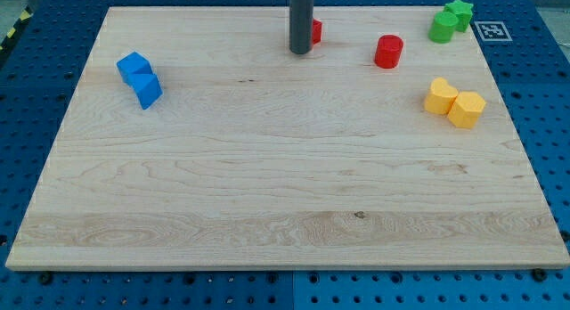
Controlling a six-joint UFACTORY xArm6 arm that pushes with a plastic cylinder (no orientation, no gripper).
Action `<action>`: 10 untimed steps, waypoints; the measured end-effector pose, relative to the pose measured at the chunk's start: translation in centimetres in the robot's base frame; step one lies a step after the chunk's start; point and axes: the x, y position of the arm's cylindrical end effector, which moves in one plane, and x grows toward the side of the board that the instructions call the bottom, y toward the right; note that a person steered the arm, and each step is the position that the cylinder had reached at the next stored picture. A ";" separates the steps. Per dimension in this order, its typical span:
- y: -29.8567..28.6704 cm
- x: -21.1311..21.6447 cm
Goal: Push the red circle below the red star
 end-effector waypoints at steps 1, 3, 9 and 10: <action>0.8 -1.4; 1.4 -4.3; 21.2 4.8; 22.0 4.8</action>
